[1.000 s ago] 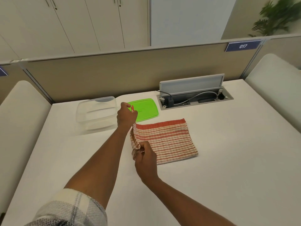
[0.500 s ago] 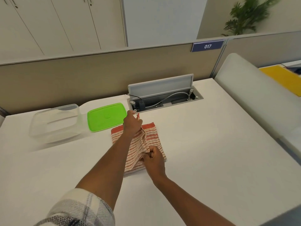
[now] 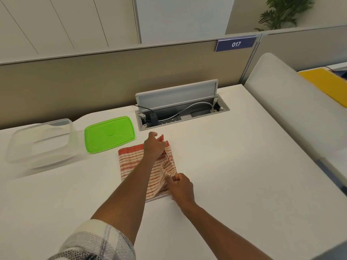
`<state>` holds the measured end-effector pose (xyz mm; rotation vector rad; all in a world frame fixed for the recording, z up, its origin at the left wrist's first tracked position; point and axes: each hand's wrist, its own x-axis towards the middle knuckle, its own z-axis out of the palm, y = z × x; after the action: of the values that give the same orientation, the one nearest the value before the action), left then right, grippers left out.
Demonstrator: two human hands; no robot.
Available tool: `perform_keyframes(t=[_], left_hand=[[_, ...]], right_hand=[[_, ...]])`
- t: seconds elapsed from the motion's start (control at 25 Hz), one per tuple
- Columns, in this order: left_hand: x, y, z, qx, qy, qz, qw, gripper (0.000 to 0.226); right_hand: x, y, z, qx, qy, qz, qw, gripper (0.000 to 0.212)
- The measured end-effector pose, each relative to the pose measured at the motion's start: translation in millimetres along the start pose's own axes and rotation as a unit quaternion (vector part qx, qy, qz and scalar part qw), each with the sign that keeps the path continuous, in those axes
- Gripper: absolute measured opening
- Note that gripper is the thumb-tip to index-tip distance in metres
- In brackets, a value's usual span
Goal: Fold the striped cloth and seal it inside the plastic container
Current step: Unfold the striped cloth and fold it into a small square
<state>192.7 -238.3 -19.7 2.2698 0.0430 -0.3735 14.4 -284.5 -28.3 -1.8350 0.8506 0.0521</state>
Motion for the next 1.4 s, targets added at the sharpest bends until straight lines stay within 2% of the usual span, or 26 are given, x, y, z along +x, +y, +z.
perform_keyframes(t=[0.08,0.16,0.28,0.36,0.48,0.56,0.72,0.8,0.92,1.08,1.2,1.4], left_hand=[[-0.3,-3.1,4.3,0.005,-0.012,-0.007,1.000,0.047],[-1.3,-6.2,7.6,0.011,-0.021,0.002,1.000,0.042],[-3.1,-9.9,9.8,0.063,-0.038,0.069,0.995,0.030],[-7.3,-14.1,10.7,0.098,-0.060,0.111,0.987,0.027],[-16.1,-24.4,11.4,0.187,-0.115,0.136,0.966,0.043],[-22.2,-29.7,9.6,0.208,-0.140,0.142,0.958,0.056],[-37.7,-47.4,-6.2,0.190,-0.102,0.178,0.960,0.059],[-50.2,-66.0,-20.9,0.211,-0.074,0.211,0.951,0.055],[-73.2,-97.6,-47.8,0.259,-0.074,0.248,0.931,0.056],[-107.4,-140.0,-75.5,0.310,-0.097,0.223,0.919,0.064],[-127.1,-164.6,-87.7,0.318,-0.116,0.209,0.917,0.073],[-136.3,-176.3,-91.4,0.332,-0.124,0.203,0.913,0.048]], right_hand=[[3.9,9.1,-2.5,-0.039,-0.001,0.036,0.999,0.028],[2.7,14.0,-6.9,-0.082,0.021,0.039,0.996,0.034],[-0.7,17.6,-10.4,-0.163,0.077,-0.061,0.982,0.057],[-1.8,22.3,-11.9,-0.220,0.054,-0.120,0.967,0.058],[0.5,30.4,-16.2,-0.298,0.006,-0.127,0.946,0.050],[2.4,32.3,-17.9,-0.320,0.004,-0.137,0.937,0.046],[7.8,30.1,-18.7,-0.351,0.040,-0.260,0.898,0.042],[11.2,31.3,-17.3,-0.373,0.030,-0.326,0.868,0.045],[14.9,32.2,-18.3,-0.412,-0.009,-0.378,0.829,0.049],[20.2,42.3,-25.9,-0.452,-0.062,-0.382,0.804,0.052],[20.9,43.2,-29.3,-0.460,-0.072,-0.396,0.791,0.047],[19.6,38.2,-33.9,-0.459,-0.058,-0.431,0.775,0.039]])
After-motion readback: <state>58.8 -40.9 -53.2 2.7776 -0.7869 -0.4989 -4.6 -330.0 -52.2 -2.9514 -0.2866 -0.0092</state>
